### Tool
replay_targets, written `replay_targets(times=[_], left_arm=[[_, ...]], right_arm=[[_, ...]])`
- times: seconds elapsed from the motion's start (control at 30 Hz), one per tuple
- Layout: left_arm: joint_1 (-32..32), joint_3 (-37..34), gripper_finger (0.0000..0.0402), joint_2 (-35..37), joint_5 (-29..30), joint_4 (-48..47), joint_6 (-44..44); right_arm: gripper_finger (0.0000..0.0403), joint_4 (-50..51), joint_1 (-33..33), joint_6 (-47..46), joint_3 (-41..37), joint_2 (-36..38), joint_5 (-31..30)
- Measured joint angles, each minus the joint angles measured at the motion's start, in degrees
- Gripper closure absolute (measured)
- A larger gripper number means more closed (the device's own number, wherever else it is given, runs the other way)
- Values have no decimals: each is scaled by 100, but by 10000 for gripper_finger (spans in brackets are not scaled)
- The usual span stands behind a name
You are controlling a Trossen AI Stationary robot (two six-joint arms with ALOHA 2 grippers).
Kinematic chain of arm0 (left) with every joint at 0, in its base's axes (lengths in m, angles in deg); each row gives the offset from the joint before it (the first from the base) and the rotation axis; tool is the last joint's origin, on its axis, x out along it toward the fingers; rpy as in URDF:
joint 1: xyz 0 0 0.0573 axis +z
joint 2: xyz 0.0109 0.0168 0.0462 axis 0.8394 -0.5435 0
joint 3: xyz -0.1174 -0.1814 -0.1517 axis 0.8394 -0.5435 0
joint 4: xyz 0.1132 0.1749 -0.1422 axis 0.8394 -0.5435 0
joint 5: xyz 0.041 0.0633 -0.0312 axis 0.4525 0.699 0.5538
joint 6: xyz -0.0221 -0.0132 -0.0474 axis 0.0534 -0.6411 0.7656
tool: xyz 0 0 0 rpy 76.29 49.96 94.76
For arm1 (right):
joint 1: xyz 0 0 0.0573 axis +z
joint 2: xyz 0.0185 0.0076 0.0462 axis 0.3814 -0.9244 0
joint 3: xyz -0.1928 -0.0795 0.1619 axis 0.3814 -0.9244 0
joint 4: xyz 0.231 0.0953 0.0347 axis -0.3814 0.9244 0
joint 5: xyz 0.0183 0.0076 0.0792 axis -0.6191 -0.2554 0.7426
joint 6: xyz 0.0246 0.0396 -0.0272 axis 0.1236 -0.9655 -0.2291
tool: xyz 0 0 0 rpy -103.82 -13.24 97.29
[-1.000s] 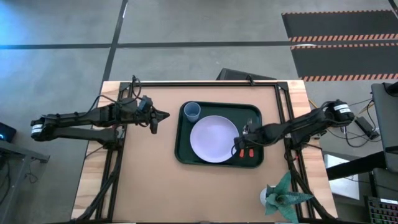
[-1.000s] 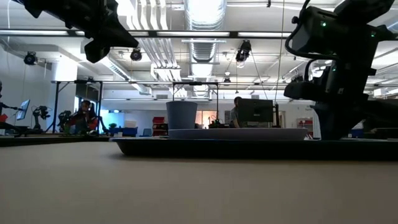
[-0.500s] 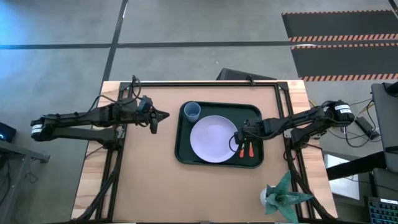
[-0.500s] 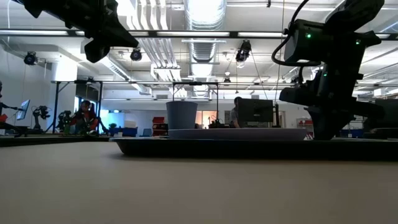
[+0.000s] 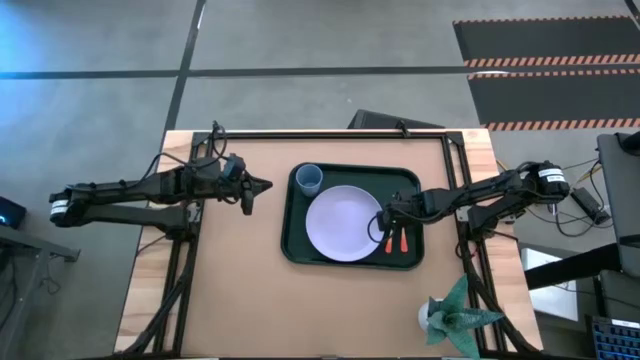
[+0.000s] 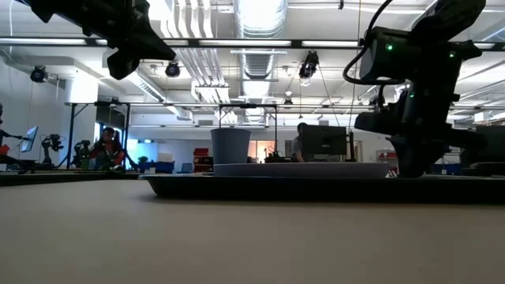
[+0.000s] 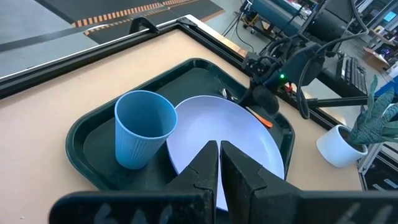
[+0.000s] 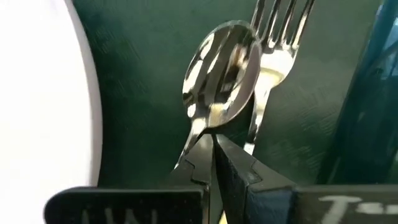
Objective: Pick and place plate/cup/fork/spoon on tray
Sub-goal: Put the orange spoon on the black tray to the middle of the violet plate and orange fork
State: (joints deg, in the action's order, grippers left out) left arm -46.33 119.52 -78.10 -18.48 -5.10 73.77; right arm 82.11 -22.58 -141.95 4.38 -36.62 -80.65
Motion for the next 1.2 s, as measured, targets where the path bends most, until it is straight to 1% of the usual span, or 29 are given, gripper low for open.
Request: replay_targets(times=[0.27,0.43,0.67,0.83,1.0,1.2], left_arm=[[1,0,402,3,0,1,-2],[1,0,402,0,1,4,-2],[-1,0,402,0,1,10,-3],[0,0,402,0,1,9,-2],[-1,0,402,0,1,12,-4],[1,-2,402,-4,1,40,-8]], right_arm=[[394,-18,0,-26,0,0,5],[394,-21,0,-105,0,2,-288],[394,-24,32,-120,0,2,-235],[394,1,179,-217,0,2,61],[394,0,331,-468,0,-63,21],[394,-112,335,-570,11,-373,-12]])
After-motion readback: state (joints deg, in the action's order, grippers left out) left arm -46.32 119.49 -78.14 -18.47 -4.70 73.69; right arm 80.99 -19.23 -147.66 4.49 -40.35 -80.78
